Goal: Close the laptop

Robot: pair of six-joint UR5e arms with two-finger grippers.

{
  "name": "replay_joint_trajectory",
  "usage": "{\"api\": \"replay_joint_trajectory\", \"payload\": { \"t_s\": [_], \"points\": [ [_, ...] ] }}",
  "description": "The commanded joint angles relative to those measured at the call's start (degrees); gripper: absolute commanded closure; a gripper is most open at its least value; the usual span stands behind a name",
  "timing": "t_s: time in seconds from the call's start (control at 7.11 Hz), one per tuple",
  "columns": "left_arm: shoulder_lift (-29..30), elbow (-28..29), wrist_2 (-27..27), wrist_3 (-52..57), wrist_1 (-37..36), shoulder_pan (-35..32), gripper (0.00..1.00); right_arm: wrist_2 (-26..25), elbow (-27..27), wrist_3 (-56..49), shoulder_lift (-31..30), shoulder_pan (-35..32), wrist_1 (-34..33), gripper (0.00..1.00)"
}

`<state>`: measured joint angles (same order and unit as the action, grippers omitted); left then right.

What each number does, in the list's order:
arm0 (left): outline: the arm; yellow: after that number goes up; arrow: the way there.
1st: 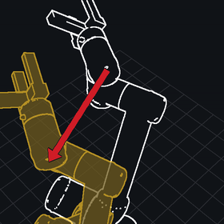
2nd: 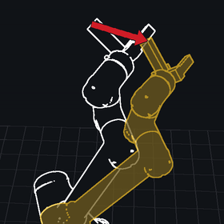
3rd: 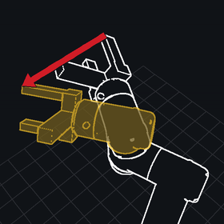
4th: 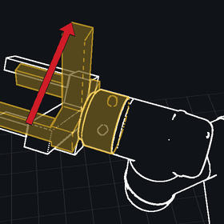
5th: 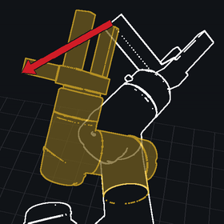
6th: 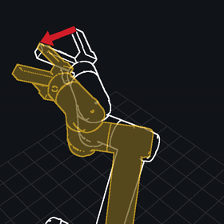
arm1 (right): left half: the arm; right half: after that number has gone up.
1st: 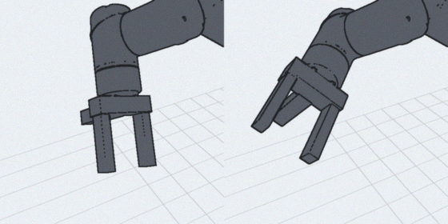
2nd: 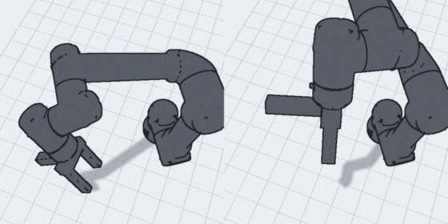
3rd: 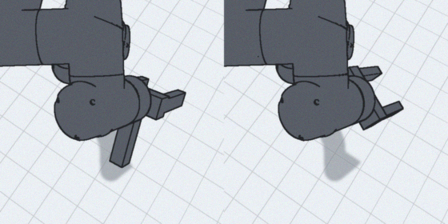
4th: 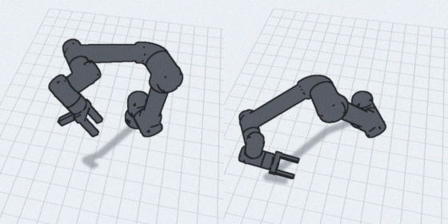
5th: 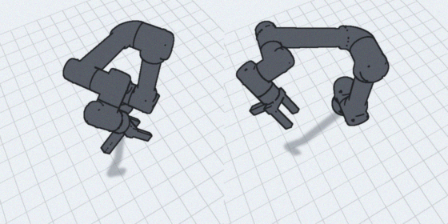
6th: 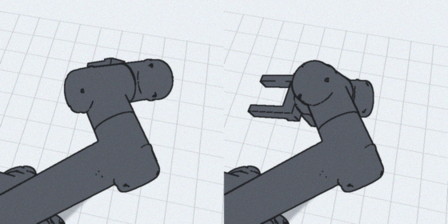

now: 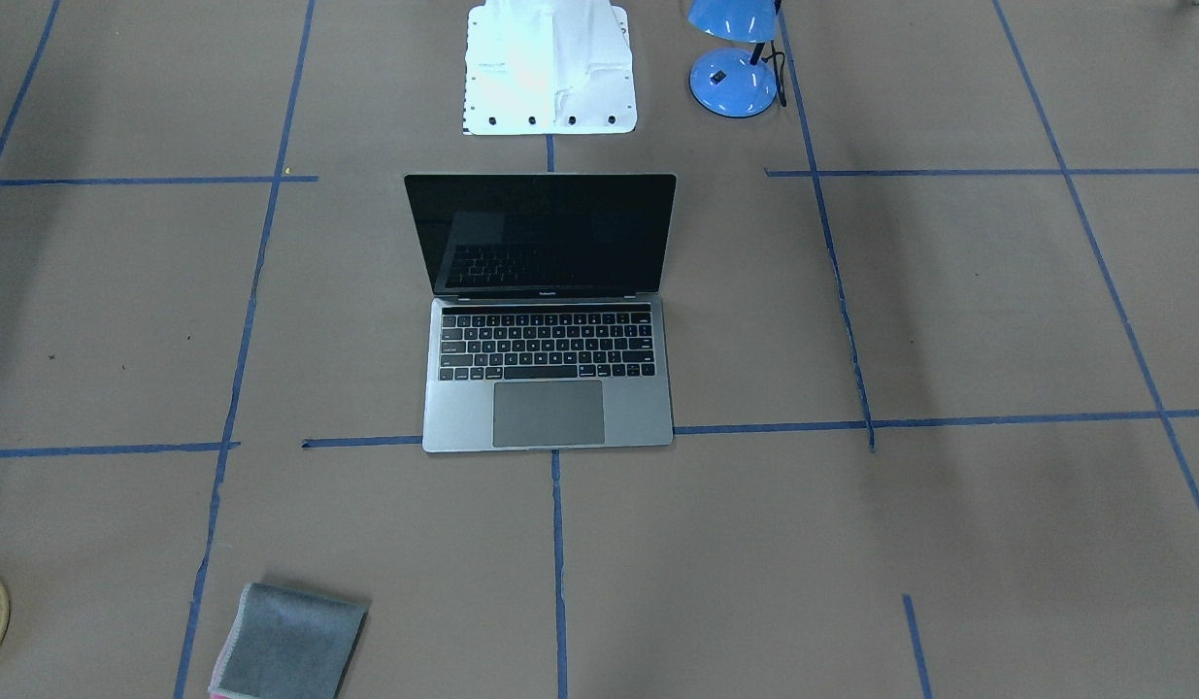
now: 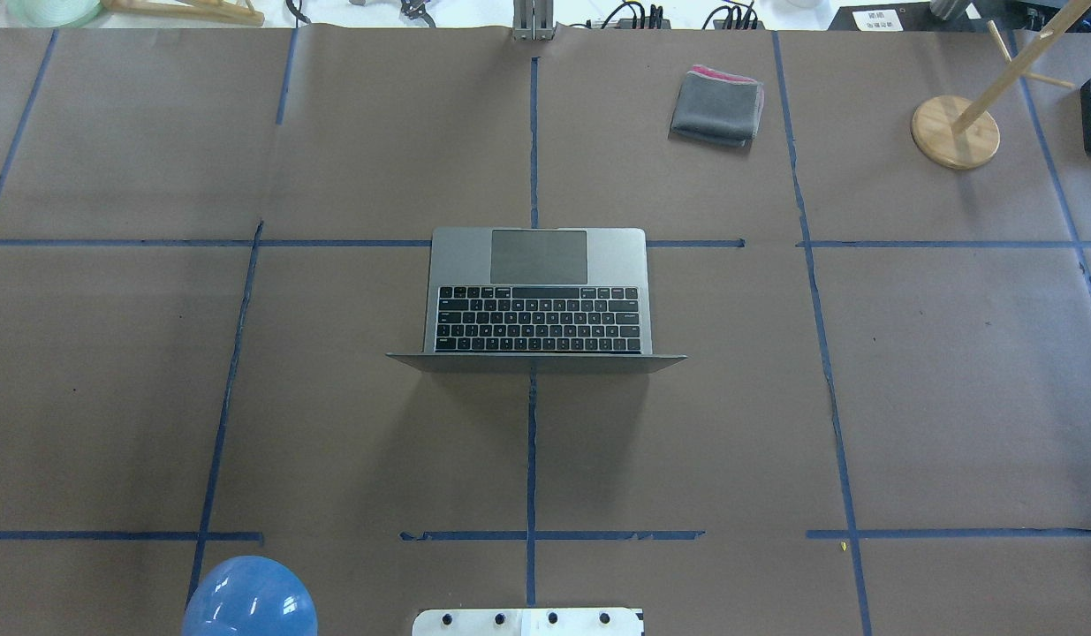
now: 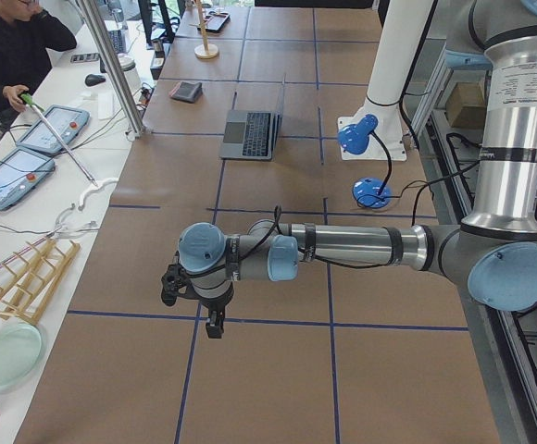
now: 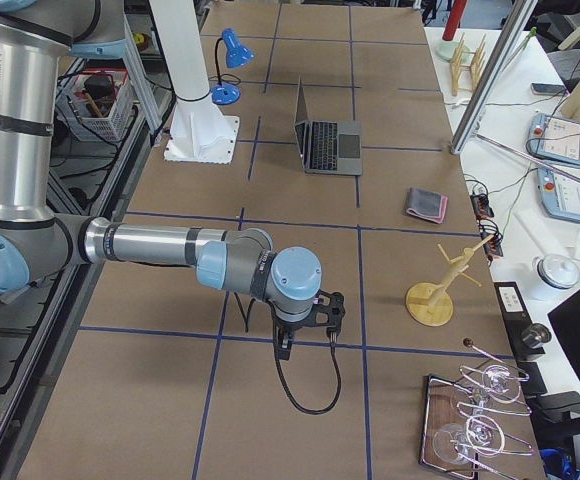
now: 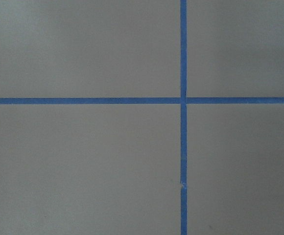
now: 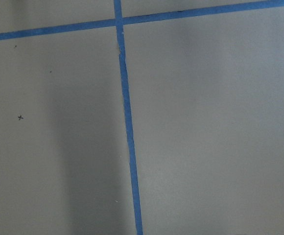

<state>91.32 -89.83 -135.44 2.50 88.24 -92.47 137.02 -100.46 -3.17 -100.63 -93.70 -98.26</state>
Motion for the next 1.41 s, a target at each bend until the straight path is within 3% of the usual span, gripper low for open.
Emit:
{"api": "replay_joint_trajectory", "payload": {
  "t_s": [0.0,1.27],
  "points": [
    [0.0,0.01,-0.08,-0.04,0.09,0.01,0.0,-0.09,0.0,-0.35,-0.09,-0.07,0.0,0.0],
    [0.0,0.09,-0.17,0.14,0.27,0.36,0.0,0.0,-0.18,0.27,0.7,-0.07,0.0,0.0]
  ]
}}
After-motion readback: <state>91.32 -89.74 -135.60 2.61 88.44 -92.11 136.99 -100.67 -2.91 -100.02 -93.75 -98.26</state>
